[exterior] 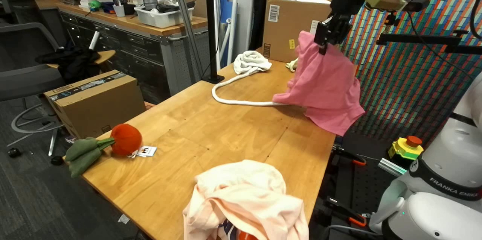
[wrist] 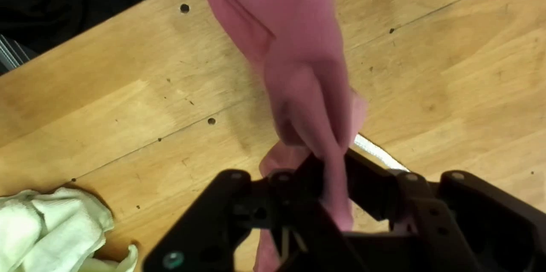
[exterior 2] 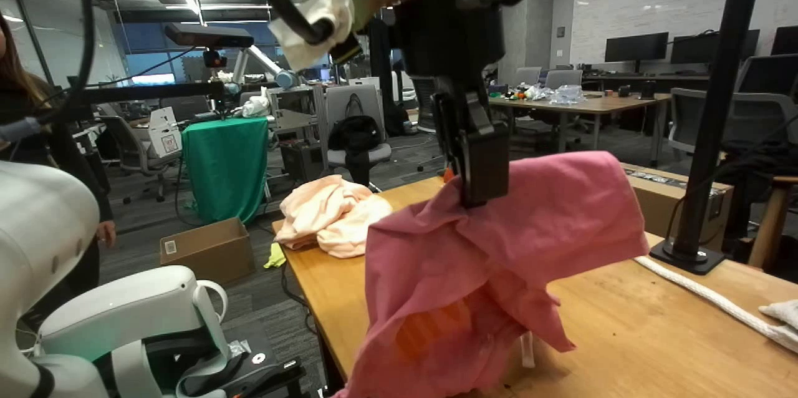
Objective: Pick up the cloths and put them around the table.
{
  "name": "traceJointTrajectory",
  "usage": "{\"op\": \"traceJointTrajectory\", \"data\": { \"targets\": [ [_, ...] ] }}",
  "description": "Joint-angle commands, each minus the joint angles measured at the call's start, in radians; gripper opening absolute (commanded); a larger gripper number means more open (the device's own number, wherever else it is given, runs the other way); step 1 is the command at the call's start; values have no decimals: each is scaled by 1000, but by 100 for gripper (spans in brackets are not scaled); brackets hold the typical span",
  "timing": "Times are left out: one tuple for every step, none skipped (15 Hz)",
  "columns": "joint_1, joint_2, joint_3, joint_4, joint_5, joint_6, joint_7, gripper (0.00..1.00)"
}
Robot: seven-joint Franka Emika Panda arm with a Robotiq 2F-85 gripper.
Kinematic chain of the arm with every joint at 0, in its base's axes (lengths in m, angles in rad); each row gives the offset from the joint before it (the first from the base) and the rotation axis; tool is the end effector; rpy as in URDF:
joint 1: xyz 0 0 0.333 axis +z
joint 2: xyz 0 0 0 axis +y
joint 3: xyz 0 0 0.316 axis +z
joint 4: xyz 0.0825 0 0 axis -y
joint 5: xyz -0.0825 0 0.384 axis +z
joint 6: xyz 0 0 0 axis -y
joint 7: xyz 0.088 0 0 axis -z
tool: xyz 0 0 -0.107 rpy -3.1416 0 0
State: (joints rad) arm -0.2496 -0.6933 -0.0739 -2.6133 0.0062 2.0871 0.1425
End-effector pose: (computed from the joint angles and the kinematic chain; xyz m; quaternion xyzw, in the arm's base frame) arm 0.3367 -0.1137 0.4834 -0.9705 0.2249 -0.0846 0.0195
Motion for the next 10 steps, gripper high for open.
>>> {"op": "traceJointTrajectory", "data": {
  "targets": [
    [3, 106, 18, 25, -42, 33, 34, 9],
    [5, 139, 17, 30, -44, 54, 34, 9],
    [1, 174, 19, 32, -60, 88, 45, 9],
    [1, 209, 16, 37, -68, 117, 49, 9],
    [-1, 243, 17, 42, -79, 149, 61, 9],
    [-5, 276, 18, 41, -90, 190, 76, 9],
    [-1, 314, 10, 46, -89, 223, 78, 9],
    [2, 348, 4, 51, -85, 255, 81, 9],
    [5, 379, 0, 54, -80, 284, 85, 9],
    [8, 412, -8, 58, -71, 309, 81, 9]
  ]
}}
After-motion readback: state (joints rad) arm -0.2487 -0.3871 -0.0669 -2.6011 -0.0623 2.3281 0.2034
